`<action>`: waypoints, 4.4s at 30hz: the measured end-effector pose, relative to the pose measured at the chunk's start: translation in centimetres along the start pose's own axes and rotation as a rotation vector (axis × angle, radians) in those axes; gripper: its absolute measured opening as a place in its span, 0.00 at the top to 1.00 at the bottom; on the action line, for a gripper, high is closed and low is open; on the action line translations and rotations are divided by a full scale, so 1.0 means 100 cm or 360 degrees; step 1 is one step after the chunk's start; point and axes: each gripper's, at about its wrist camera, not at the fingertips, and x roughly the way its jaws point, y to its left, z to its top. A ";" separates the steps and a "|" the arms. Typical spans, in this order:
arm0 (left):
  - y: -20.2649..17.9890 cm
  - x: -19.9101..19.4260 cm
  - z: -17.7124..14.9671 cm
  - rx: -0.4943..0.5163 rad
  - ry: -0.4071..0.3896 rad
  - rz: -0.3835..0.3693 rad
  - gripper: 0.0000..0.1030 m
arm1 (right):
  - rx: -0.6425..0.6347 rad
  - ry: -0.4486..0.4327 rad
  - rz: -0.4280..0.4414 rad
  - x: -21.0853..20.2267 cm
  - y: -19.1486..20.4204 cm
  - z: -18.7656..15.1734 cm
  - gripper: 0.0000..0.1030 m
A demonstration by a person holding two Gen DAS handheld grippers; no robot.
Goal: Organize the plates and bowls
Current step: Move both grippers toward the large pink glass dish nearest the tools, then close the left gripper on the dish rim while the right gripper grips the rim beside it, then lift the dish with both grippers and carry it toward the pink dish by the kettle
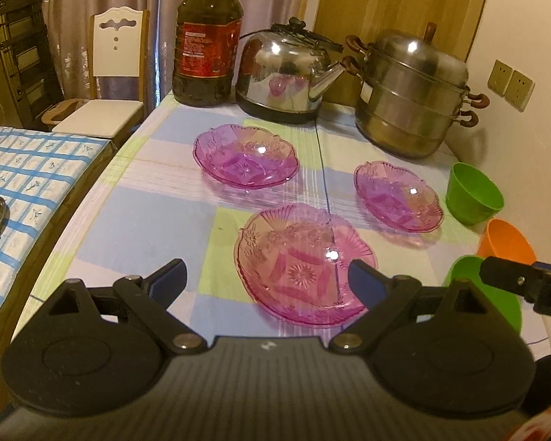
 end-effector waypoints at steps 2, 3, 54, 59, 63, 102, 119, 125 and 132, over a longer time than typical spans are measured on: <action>0.001 0.007 0.000 0.0030 -0.0003 0.0010 0.09 | 0.0005 0.0006 0.0008 0.008 0.002 0.001 0.00; 0.002 0.010 0.001 0.0039 -0.0006 0.0014 0.09 | 0.0008 0.0007 0.0012 0.011 0.003 0.001 0.00; 0.043 0.147 0.001 0.0039 0.0212 -0.0067 0.54 | -0.0037 0.0266 0.0006 0.176 0.007 -0.010 0.63; 0.042 0.150 0.002 0.0028 0.0218 -0.0089 0.66 | -0.0024 0.0288 -0.0006 0.179 0.004 -0.011 0.70; 0.040 0.151 0.001 0.0028 0.0220 -0.0105 0.72 | -0.0022 0.0305 -0.0013 0.181 0.003 -0.013 0.73; 0.049 0.144 0.010 -0.0091 0.0171 -0.0139 0.92 | -0.0010 0.0261 0.0007 0.172 0.008 -0.010 0.89; 0.048 0.140 0.049 -0.0149 0.0054 -0.0125 0.92 | -0.0030 0.0159 -0.0008 0.175 0.021 0.031 0.89; 0.050 0.142 0.067 -0.0160 0.0014 -0.0111 0.92 | -0.0038 0.0130 -0.0001 0.176 0.026 0.046 0.89; 0.058 0.145 0.092 -0.0172 -0.0046 -0.0106 0.92 | -0.0070 0.0076 0.0013 0.184 0.037 0.071 0.89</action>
